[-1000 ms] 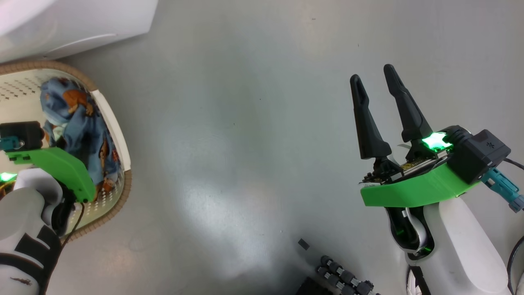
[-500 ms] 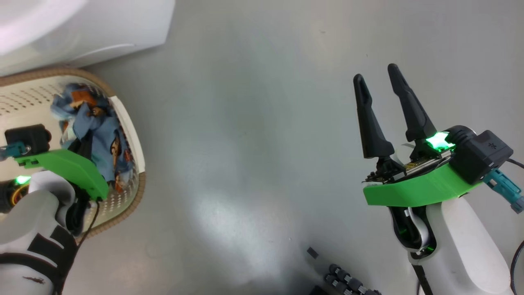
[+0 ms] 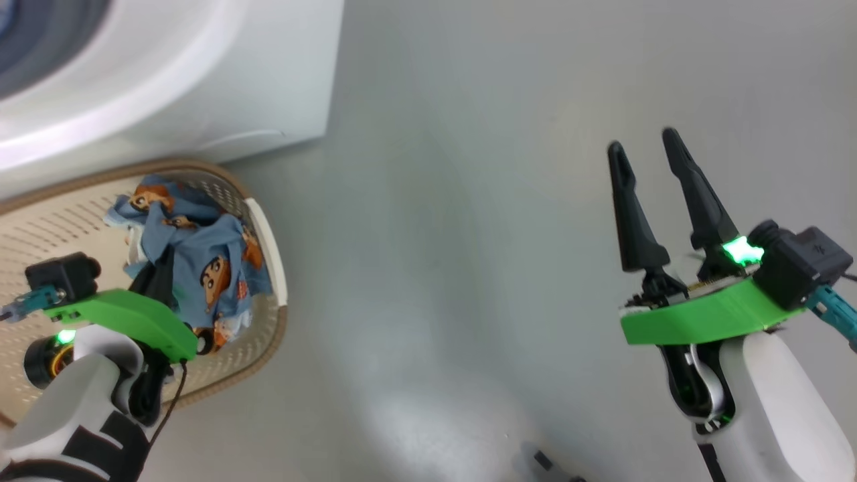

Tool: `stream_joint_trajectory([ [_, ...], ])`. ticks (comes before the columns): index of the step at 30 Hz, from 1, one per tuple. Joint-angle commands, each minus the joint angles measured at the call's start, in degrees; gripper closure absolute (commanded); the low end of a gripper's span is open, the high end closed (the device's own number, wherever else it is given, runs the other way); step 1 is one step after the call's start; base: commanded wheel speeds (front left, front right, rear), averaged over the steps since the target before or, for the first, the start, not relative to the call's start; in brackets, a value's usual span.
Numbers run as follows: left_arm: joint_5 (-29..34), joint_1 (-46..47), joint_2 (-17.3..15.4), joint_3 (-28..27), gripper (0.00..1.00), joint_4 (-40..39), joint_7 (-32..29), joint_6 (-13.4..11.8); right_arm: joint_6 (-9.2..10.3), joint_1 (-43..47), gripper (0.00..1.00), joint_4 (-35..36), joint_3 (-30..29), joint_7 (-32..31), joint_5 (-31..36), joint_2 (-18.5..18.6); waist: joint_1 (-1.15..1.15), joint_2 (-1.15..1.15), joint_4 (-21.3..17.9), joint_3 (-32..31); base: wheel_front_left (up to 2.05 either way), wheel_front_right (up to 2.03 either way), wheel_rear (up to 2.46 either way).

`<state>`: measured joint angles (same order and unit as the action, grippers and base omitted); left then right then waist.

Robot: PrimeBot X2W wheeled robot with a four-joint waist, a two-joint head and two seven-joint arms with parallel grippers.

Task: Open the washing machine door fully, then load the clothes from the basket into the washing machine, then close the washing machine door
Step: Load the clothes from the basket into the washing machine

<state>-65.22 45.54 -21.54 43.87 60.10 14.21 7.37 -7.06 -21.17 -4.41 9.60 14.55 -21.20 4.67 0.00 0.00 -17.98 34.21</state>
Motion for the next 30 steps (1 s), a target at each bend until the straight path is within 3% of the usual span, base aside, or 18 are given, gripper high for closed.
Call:
stream_joint_trajectory([
  [1,1.81,-1.94,-1.87,-3.70,1.00,-1.92,0.76,0.12,-0.43,2.51,0.00,0.71,0.38,0.45,-0.10,1.01,0.00,0.00,2.94,-4.57,0.00,0.00,0.00],
  [22,25.66,-21.95,3.91,-31.36,1.00,-19.51,0.78,0.12,-0.43,11.37,0.00,-2.22,-2.50,0.45,-0.86,4.68,0.00,0.00,7.40,-19.63,0.00,0.00,0.00],
  [30,32.15,-28.61,6.45,-37.88,1.00,-28.52,0.78,0.12,-0.43,14.81,0.00,-2.78,-4.12,0.45,-1.01,5.46,0.00,0.00,9.09,-23.50,0.00,0.00,0.00],
])
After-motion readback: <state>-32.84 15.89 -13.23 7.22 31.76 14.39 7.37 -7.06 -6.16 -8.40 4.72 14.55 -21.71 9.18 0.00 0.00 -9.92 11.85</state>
